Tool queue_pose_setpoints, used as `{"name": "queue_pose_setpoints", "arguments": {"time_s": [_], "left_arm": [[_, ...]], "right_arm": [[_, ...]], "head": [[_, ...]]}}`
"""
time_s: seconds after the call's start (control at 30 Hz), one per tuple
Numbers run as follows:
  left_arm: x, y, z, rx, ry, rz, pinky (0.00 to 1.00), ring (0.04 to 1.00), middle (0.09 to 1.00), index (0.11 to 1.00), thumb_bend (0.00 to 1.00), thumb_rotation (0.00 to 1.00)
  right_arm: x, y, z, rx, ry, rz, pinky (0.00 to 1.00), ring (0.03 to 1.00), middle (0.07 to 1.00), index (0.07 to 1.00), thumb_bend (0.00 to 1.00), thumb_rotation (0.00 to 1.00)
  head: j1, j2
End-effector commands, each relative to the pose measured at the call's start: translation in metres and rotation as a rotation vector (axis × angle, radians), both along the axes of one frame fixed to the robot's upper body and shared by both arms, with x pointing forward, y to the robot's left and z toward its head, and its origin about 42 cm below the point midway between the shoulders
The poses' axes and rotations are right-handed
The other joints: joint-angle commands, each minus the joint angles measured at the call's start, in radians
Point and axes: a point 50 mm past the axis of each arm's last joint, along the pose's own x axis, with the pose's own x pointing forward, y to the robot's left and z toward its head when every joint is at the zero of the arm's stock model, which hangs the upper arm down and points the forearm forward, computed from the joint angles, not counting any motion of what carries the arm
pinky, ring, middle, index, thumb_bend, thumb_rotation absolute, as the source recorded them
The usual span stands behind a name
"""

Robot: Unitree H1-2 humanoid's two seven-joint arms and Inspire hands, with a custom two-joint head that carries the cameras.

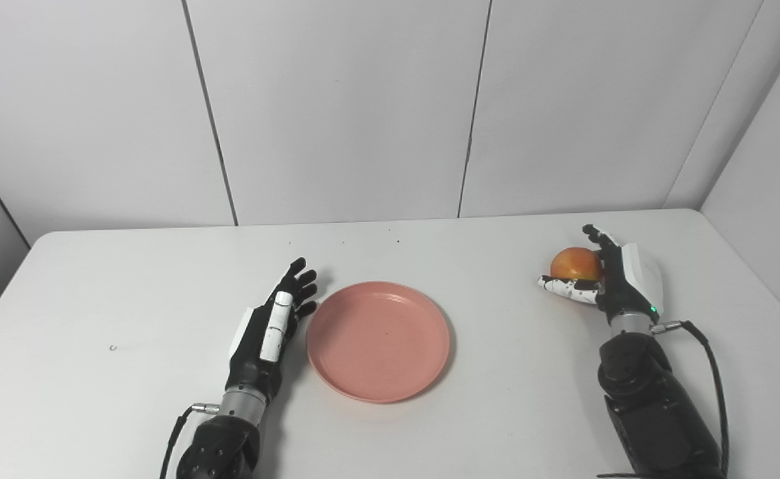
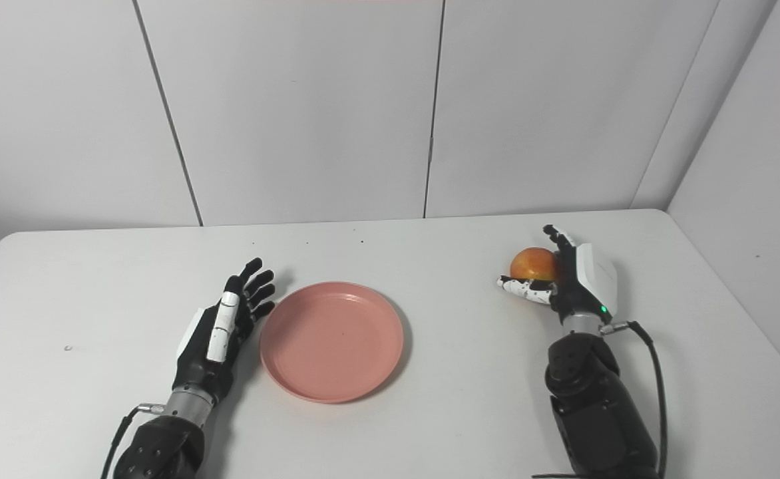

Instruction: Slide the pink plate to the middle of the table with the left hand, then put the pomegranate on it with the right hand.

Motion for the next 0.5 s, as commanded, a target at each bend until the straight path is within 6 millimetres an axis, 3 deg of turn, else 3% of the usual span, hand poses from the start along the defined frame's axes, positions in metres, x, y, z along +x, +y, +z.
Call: {"name": "queue_pose_setpoints", "arguments": {"time_s": [0.0,0.17,0.23,0.27,0.37,0.47], "left_arm": [[0.0043,-0.0037,0.0169,-0.008,-0.065,-0.001,0.89,0.916,0.916,0.916,0.66,1.0],[0.0039,-0.0045,0.017,-0.008,-0.059,0.001,0.89,0.917,0.919,0.917,0.65,1.0],[0.0038,-0.0048,0.0169,-0.009,-0.061,0.0,0.89,0.918,0.92,0.917,0.65,1.0],[0.0036,-0.0049,0.0169,-0.01,-0.062,0.0,0.89,0.918,0.918,0.916,0.65,1.0],[0.0035,-0.0049,0.0165,-0.013,-0.065,0.0,0.89,0.918,0.917,0.914,0.65,1.0],[0.0035,-0.0046,0.0163,-0.011,-0.065,-0.001,0.89,0.919,0.919,0.916,0.65,1.0]], "right_arm": [[0.0061,0.0018,0.0116,0.014,-0.071,0.025,0.52,0.617,0.673,0.729,0.69,0.05],[0.0053,0.0015,0.0097,-0.017,-0.098,0.012,0.39,0.483,0.523,0.645,0.57,0.0],[0.0054,0.0017,0.0095,-0.02,-0.109,0.009,0.31,0.381,0.467,0.577,0.54,0.0],[0.0052,0.0018,0.0096,-0.02,-0.115,0.008,0.3,0.414,0.45,0.553,0.53,0.0],[0.0044,0.0025,0.0099,-0.021,-0.129,0.001,0.34,0.376,0.481,0.542,0.51,0.0],[0.0036,0.0036,0.0099,-0.015,-0.147,-0.007,0.31,0.433,0.458,0.52,0.52,0.0]], "head": [[0.001,0.0],[0.003,-0.005],[0.003,-0.005],[0.003,-0.004],[0.004,-0.003],[0.003,-0.003]]}}
